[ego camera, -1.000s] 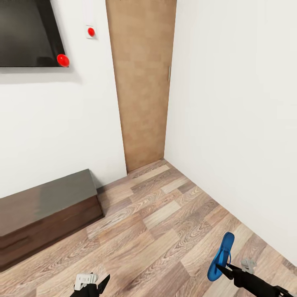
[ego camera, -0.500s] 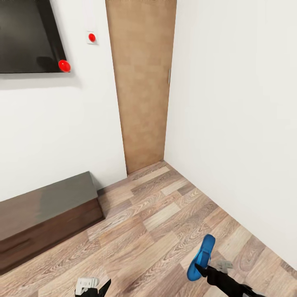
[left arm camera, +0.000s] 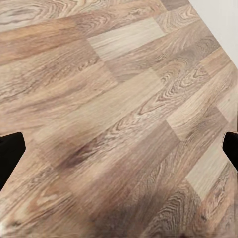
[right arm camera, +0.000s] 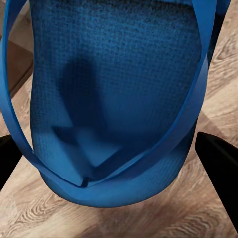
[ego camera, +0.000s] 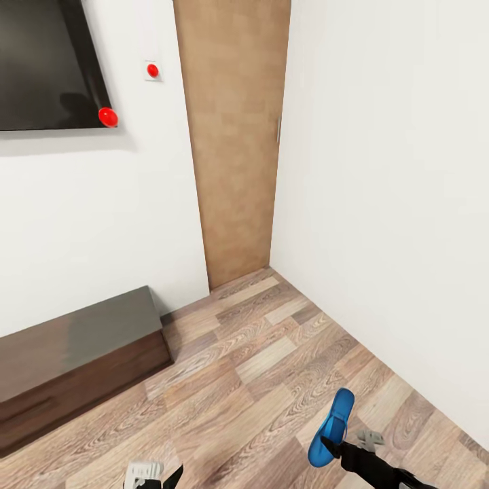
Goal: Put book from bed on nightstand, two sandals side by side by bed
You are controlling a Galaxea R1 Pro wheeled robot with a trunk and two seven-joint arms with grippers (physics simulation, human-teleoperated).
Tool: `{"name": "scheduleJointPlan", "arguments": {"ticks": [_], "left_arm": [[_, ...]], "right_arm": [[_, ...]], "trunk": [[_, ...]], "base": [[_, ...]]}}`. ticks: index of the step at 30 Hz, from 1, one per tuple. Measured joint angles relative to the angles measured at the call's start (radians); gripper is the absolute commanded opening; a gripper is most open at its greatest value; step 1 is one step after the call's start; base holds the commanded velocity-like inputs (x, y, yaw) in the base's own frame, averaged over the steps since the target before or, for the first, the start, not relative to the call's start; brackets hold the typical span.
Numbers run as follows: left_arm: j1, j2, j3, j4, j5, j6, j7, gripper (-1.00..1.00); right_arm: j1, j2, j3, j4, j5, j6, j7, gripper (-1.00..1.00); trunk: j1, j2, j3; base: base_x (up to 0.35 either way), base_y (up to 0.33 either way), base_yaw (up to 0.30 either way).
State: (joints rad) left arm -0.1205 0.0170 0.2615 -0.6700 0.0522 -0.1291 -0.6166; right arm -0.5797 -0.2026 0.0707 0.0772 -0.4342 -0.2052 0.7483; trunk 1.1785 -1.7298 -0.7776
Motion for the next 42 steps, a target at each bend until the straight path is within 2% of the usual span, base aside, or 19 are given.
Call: {"name": "scheduleJointPlan", "arguments": {"ticks": [13, 24, 29, 33, 42], "left_arm": [[0.000, 0.001, 0.001, 0.051, 0.000, -0.003, 0.000, 1.00], [0.000, 0.001, -0.001, 0.059, -0.004, -0.003, 0.001, 1.00], [0.000, 0.000, -0.002, 0.085, -0.035, -0.002, 0.017, 1.00], [0.000, 0.000, -0.003, 0.099, -0.057, -0.002, 0.055, 1.00], [0.000, -0.005, -0.003, 0.102, -0.064, -0.002, 0.073, 1.00]], "right_arm": [[0.000, -0.002, -0.001, 0.001, -0.001, 0.001, 0.000, -1.00], [0.000, -0.009, -0.002, 0.002, 0.000, 0.001, -0.004, -1.00], [0.048, -0.008, 0.003, 0.003, 0.003, 0.001, -0.010, -1.00], [0.092, -0.007, 0.001, 0.002, 0.001, 0.001, -0.061, -1.00], [0.104, -0.006, -0.001, 0.001, 0.000, -0.001, -0.090, -1.00]], "trunk": [[-0.050, 0.091, 0.041], [-0.092, 0.168, 0.075], [-0.111, 0.203, 0.091], [-0.127, 0.231, 0.103], [-0.161, 0.294, 0.132]], "base": [[0.000, 0.000, 0.000], [0.000, 0.000, 0.000], [0.000, 0.000, 0.000], [0.000, 0.000, 0.000], [0.000, 0.000, 0.000]]}}
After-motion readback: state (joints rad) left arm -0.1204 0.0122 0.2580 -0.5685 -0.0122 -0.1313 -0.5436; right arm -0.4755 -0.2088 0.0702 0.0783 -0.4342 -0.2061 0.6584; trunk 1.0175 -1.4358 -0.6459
